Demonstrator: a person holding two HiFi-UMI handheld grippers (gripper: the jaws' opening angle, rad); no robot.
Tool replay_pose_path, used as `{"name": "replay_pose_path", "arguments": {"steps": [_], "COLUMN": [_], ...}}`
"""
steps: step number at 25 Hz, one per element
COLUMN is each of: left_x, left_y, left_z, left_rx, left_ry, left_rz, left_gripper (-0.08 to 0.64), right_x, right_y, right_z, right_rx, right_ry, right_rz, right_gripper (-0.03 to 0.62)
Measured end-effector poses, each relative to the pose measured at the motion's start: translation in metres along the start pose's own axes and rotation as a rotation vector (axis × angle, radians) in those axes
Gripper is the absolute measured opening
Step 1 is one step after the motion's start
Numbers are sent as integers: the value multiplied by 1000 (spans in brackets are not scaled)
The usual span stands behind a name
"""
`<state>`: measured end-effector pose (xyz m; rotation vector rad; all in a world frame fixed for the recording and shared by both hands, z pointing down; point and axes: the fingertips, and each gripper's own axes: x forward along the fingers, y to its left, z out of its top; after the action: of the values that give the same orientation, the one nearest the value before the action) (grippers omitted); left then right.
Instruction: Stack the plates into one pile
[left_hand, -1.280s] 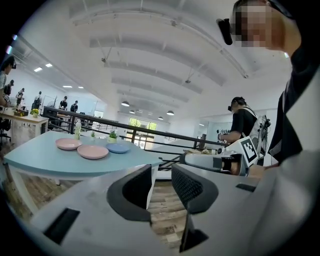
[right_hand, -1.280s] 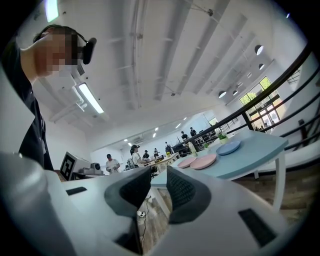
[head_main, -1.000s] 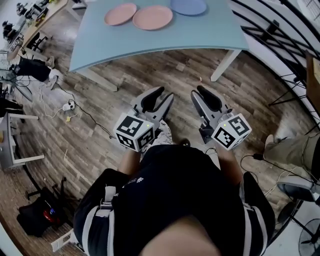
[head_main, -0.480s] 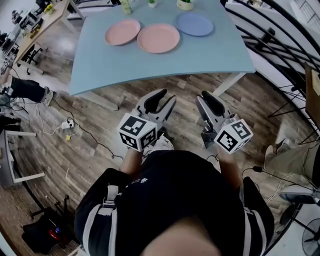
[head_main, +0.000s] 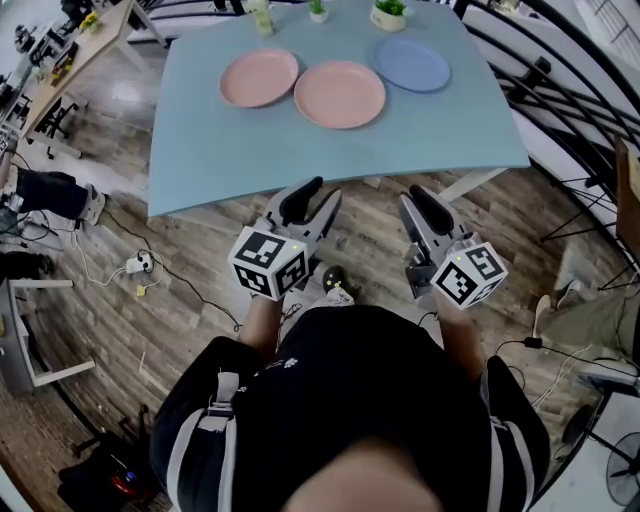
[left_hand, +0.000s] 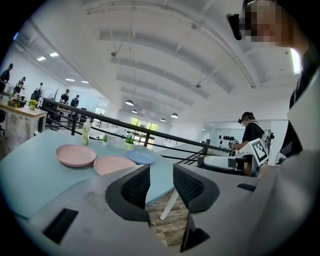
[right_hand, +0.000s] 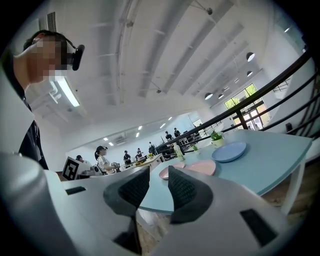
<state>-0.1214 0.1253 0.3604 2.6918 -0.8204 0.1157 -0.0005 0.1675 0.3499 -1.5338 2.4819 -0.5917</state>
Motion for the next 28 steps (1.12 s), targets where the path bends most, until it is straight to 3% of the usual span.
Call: {"name": "replay_pose_path", "arguments": {"steps": [16,22,28], "left_x": [-31,-12,21], "left_y": [101,118,141], "left_z": [-12,-10,-7], "left_rx": [-102,-112,-134], "left_ry": [-21,9,27], "left_rz": [121,156,220], "left_gripper": [126,126,126], "right_x": [75,96,131], "right_y": [2,-25,-63], "right_z": [-12,-3,8], "right_rx": [15,32,58], "right_ry": [47,56,80], "right_rz": [-22,-24,35], "right_gripper": [116,117,117]}}
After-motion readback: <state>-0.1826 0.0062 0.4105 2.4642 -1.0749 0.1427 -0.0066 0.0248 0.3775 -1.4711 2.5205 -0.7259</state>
